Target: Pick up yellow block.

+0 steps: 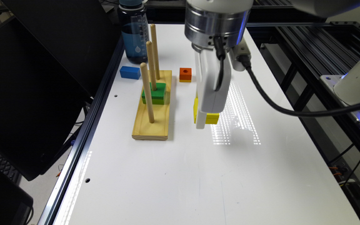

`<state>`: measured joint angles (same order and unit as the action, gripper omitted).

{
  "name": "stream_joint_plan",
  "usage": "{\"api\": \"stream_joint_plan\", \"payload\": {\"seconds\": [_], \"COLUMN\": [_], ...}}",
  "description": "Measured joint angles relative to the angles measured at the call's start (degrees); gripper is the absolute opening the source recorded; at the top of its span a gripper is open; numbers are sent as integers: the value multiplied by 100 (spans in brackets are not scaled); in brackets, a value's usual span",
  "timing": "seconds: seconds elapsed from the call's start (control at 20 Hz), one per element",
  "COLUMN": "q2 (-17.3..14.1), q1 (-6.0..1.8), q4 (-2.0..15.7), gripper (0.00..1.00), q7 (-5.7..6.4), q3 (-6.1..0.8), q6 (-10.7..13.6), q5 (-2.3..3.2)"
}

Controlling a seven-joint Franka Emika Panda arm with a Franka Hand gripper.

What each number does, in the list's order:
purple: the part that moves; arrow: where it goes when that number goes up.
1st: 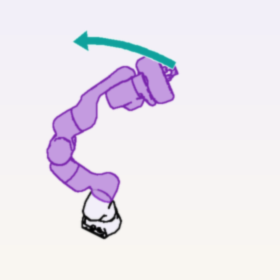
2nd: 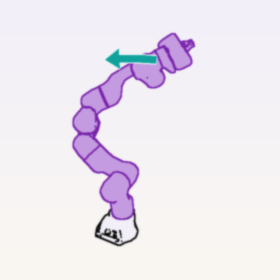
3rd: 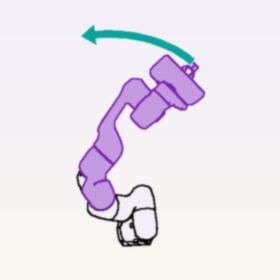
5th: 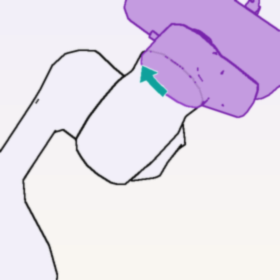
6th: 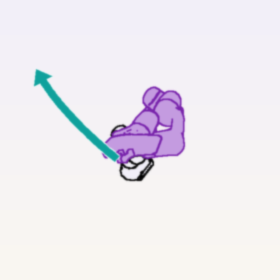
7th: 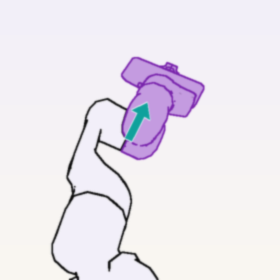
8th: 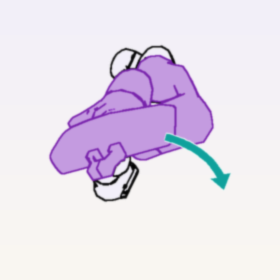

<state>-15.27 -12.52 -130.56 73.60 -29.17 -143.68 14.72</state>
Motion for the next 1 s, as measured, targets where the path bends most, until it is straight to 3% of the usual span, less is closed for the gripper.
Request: {"api": "stream_joint_plan", "payload": {"seconds": [0.15, 0.3, 0.4, 0.45, 0.55, 0.65, 0.8, 0.9, 0.95, 1.0], "q2": [-20, 65, 268, 403, 608, 665, 664, 748, 839, 970], "q1": [-79, -150, -211, -250, -316, -365, -418, -470, -492, -518], "q4": [-2, 30, 57, 64, 45, 24, 37, 89, 136, 192], "gripper": [0, 0, 0, 0, 0, 0, 0, 0, 0, 0], "q7": [-74, -111, -214, -264, -367, -437, -506, -555, -603, -646], "q3": [-53, -133, -237, -291, -379, -419, -452, -507, -533, -570], "q6": [-5, 59, 238, 358, 516, 548, 553, 642, 753, 918], "q5": [-39, -123, -256, -376, -559, -625, -655, -707, -776, -894]}}
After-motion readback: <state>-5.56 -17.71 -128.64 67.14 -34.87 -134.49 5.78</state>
